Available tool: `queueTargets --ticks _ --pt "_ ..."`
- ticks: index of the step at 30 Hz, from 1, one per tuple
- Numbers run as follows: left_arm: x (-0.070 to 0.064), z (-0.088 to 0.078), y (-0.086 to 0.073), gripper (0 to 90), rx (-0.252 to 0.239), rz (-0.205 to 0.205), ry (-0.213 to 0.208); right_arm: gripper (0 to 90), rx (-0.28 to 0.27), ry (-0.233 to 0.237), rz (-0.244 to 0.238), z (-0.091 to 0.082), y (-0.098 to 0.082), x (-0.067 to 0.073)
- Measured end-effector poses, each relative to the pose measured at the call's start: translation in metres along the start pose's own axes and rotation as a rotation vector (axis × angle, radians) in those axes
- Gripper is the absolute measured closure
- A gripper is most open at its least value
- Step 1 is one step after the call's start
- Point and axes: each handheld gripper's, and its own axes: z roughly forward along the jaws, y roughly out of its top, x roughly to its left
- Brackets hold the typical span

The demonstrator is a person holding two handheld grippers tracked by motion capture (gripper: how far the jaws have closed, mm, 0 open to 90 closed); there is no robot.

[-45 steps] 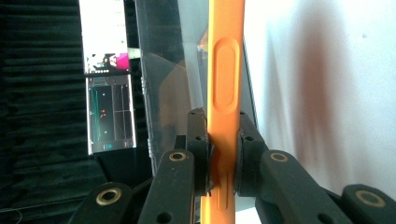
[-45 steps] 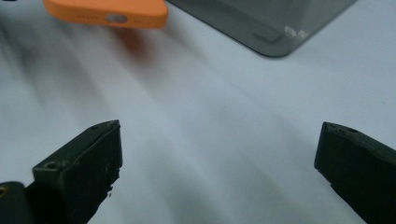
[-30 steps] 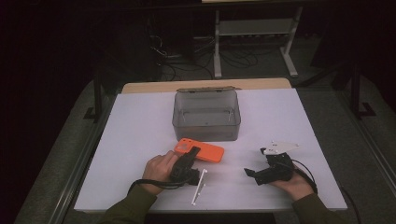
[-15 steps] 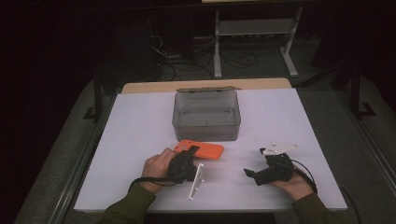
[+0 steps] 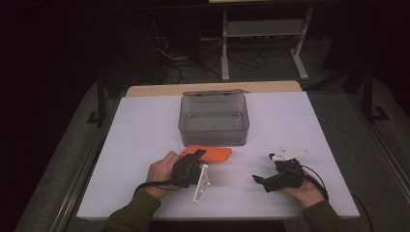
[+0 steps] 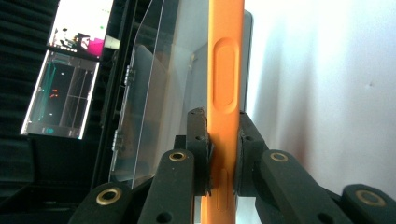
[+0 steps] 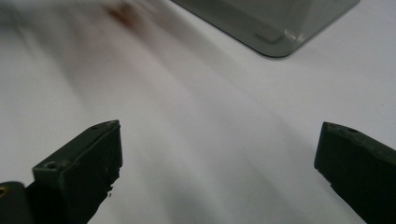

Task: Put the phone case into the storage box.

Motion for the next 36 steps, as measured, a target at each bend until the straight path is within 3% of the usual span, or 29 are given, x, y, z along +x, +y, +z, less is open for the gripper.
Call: queueTargets --ticks 13,21,36 --pt "0.009 -0.001 -0.003 79.6 -0.03 -0.108 -0.033 0.5 0.002 0.002 -0.006 0.0 0.0 0.001" --pt "0.016 -0.001 -0.009 79.6 -0.059 -0.226 -0.084 0.5 0.003 0.008 -0.002 0.0 0.0 0.0" --pt "0.025 0.0 -0.017 79.6 -0.09 -0.362 -0.146 0.6 0.012 0.012 -0.005 0.001 0.0 0.001"
